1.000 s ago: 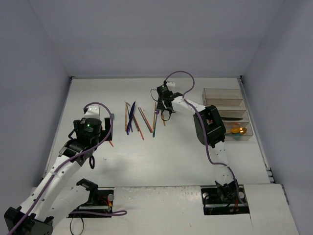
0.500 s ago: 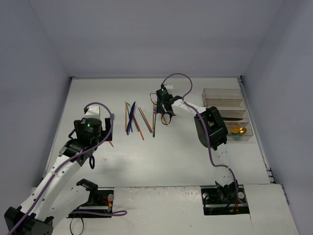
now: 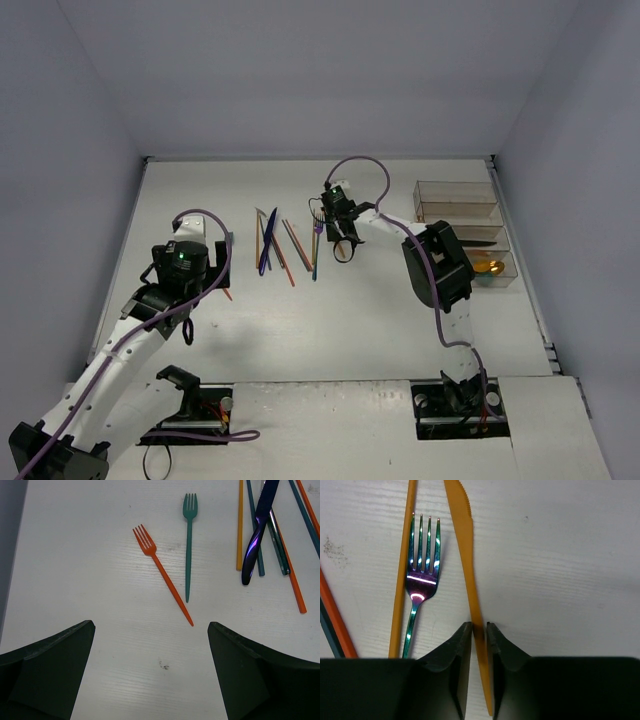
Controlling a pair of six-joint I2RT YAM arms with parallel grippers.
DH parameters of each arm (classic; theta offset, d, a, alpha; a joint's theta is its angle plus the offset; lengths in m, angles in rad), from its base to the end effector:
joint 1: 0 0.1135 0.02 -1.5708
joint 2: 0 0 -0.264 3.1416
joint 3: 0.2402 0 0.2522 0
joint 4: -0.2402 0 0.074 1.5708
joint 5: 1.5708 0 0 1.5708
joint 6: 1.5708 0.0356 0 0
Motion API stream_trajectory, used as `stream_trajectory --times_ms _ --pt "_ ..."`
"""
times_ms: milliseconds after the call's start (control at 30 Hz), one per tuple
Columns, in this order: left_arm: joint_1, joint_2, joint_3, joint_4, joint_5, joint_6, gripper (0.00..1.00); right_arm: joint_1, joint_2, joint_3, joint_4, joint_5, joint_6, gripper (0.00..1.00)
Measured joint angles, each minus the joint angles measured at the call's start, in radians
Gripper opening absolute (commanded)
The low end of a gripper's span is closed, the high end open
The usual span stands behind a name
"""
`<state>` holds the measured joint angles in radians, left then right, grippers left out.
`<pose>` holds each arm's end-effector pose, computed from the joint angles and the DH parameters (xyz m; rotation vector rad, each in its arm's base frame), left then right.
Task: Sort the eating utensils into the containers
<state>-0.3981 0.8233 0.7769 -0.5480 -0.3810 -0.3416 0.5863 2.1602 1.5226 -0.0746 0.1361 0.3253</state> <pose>0.1680 -0.0563 0.2957 -0.1561 2.1118 -0.0256 0.4042 0.2627 0.1639 -0.2276 2.2846 0.3220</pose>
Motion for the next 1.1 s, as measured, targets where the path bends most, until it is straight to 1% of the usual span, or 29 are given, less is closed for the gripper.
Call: stream_trajectory --times_ms 67,100,333,467,600,733,833,933,1100 --pt "0.000 0.001 0.000 0.000 0.000 0.000 0.95 0.007 -0.007 -0.007 -0.009 0.004 0.001 0.02" --pt "0.000 0.001 0.000 0.000 0.001 0.000 0.95 0.010 -0.010 -0.010 -0.015 0.005 0.001 0.00" --pt "0.000 0.002 0.000 0.000 0.010 0.000 0.96 0.018 -0.041 -0.040 -0.056 -0.002 0.018 0.00" --pt "0.000 0.002 0.000 0.001 0.011 0.000 0.95 0.018 -0.098 -0.075 -0.142 -0.010 0.038 0.00" --pt "0.000 0.001 0.000 0.002 0.011 0.000 0.95 0.016 -0.212 -0.085 -0.204 0.021 0.078 0.00" --pt "0.000 0.001 0.000 0.003 0.011 0.000 0.96 -0.002 -0.390 -0.085 -0.206 0.069 0.140 0.00" --pt "0.000 0.000 0.000 0.003 0.011 0.000 0.96 -0.065 -0.510 -0.097 -0.201 0.105 0.210 0.00" --pt "0.000 -0.003 0.000 0.003 0.011 0.000 0.95 -0.195 -0.609 -0.159 -0.185 0.148 0.318 0.00" --pt "0.000 -0.015 0.000 0.003 0.010 0.000 0.95 -0.392 -0.666 -0.288 -0.206 0.211 0.508 0.00"
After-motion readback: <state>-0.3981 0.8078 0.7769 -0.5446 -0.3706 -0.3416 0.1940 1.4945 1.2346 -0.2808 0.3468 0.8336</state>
